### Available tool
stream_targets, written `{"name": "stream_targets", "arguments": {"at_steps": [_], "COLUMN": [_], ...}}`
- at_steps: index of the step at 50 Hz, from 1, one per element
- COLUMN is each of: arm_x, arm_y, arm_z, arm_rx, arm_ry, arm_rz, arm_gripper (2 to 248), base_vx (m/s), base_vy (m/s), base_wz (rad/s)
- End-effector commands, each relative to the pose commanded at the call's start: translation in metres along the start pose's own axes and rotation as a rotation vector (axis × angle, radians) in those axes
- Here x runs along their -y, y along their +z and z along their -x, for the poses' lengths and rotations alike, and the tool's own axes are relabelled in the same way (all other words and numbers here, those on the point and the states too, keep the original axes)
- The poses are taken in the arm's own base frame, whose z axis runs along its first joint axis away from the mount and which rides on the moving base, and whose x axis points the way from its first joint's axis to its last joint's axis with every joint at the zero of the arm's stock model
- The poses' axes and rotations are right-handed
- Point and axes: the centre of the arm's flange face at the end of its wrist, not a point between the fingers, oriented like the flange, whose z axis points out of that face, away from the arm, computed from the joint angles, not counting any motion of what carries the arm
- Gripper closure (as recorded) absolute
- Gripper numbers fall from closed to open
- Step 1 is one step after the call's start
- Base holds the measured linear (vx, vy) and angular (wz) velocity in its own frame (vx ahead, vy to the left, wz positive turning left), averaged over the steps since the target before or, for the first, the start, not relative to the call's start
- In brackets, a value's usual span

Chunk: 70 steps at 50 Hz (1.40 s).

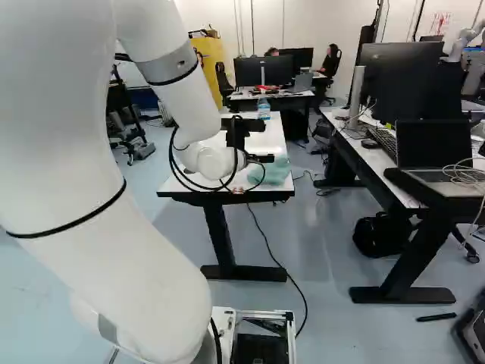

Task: Clean the table with the green towel

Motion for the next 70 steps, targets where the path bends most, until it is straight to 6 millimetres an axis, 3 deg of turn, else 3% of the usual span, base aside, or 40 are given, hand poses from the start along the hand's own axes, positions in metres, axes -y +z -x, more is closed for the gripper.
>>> {"name": "stream_targets", "arguments": {"at_steps": [29,55,70], "arm_x": [-0.031,-0.032,-0.043], "arm_y": [0.025,0.026,0.034], "arm_z": [0.001,0.006,0.002], "arm_rx": [0.133,0.203,0.200], "arm_ry": [0.034,0.038,0.050], "arm_rz": [0.061,0.063,0.082], "arm_gripper": [3,3,3], "base_vx": [0.000,0.000,0.000], "base_vy": [0.000,0.000,0.000], "base_wz": [0.000,0.000,0.000]}}
